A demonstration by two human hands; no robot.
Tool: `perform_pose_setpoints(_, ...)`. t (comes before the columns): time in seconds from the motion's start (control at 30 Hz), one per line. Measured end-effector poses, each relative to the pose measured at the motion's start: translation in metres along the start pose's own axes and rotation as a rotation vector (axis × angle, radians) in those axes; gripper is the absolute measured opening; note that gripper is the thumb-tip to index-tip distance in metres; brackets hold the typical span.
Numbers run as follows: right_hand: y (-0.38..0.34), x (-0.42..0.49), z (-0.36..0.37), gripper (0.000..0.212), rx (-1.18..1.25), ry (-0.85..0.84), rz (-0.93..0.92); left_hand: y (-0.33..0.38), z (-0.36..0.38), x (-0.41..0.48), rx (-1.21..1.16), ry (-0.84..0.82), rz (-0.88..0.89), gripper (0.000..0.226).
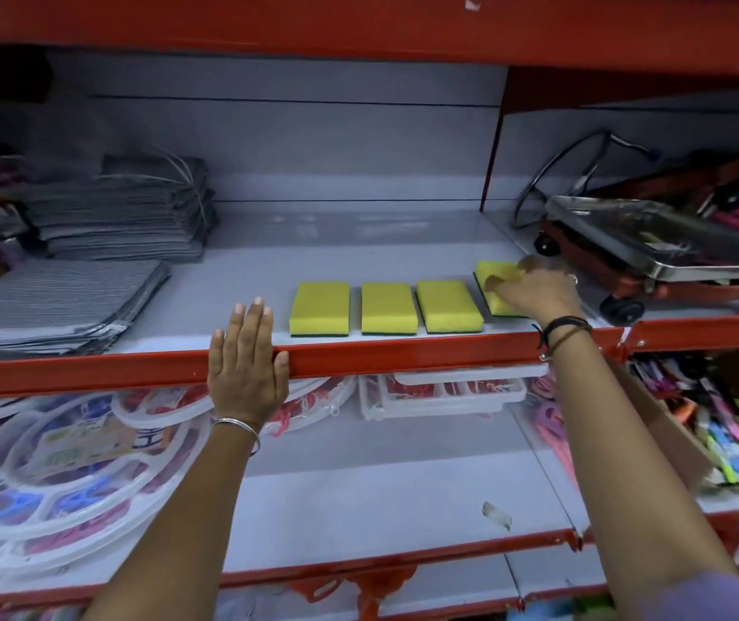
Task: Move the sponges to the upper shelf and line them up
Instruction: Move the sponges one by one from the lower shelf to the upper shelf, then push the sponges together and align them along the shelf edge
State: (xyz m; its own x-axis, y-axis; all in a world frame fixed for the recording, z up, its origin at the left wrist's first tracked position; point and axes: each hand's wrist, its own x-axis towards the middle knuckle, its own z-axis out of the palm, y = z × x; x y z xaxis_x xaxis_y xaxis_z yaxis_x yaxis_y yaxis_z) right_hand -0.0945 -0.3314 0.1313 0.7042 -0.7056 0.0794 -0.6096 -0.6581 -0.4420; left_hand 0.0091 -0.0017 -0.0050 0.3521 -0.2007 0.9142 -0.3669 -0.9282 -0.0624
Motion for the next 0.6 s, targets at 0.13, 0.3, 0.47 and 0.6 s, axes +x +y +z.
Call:
perform_pose_setpoints(0.13,0.009,0.009,0.02,0.079,-0.049,-0.092,0.029,-0.001,0.001,-0.001,-0.008,0.012,-0.002,0.054)
perform_pose_setpoints(0.3,0.007,0.007,0.024,0.087,-0.067,-0.043,0.058,0.001,-0.007,0.001,-0.036,-0.036,-0.007,0.054)
perform_pose_setpoints(0.47,-0.026,-0.015,0.03,0.075,0.055,0.175,-0.191,0.014,-0.034,0.012,-0.3,-0.132,-0.107,0.05)
perform_pose_setpoints(0.6,-0.062,-0.028,0.037,0.058,0.027,-0.004,-0.579,0.029,-0.054,0.07,-0.502,-0.059,-0.057,0.036)
